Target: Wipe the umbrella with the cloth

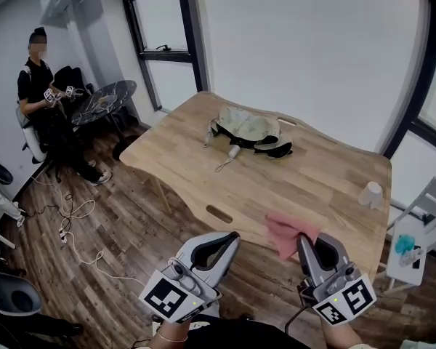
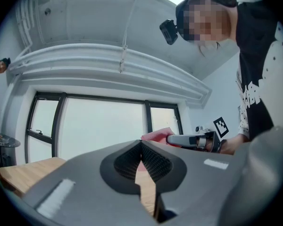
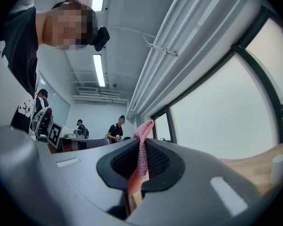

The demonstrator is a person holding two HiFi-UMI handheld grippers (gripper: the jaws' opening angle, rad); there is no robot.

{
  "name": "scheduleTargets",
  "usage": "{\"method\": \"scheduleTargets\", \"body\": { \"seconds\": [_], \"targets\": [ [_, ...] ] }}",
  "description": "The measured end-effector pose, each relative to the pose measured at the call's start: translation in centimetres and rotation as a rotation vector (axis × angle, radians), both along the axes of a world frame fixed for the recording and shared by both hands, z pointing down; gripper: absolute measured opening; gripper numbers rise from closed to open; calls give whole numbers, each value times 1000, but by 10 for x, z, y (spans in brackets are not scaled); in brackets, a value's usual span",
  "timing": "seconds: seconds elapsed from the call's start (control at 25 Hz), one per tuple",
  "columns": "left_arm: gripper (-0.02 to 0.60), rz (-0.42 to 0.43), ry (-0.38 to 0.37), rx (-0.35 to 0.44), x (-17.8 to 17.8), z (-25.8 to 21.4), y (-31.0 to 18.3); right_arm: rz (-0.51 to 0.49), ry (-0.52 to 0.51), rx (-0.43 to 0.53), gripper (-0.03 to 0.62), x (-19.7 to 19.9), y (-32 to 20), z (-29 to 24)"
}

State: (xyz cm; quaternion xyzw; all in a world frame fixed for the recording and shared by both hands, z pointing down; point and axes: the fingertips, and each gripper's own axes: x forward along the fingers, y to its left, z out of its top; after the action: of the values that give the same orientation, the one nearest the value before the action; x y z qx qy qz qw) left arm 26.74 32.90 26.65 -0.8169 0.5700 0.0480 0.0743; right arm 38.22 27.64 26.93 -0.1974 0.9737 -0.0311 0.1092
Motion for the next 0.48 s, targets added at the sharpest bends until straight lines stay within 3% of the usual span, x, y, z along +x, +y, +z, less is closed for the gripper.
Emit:
{"method": "scheduleTargets", "body": {
  "seconds": [0.24,0.48],
  "targets": [
    [-15,69,9,15,-14,-3,-27,61,7,18,25,-12,-18,-6],
    [-14,130,-17,-25,-42,-1,-46,115,22,36,25,-45,-34,-11]
  ]
}}
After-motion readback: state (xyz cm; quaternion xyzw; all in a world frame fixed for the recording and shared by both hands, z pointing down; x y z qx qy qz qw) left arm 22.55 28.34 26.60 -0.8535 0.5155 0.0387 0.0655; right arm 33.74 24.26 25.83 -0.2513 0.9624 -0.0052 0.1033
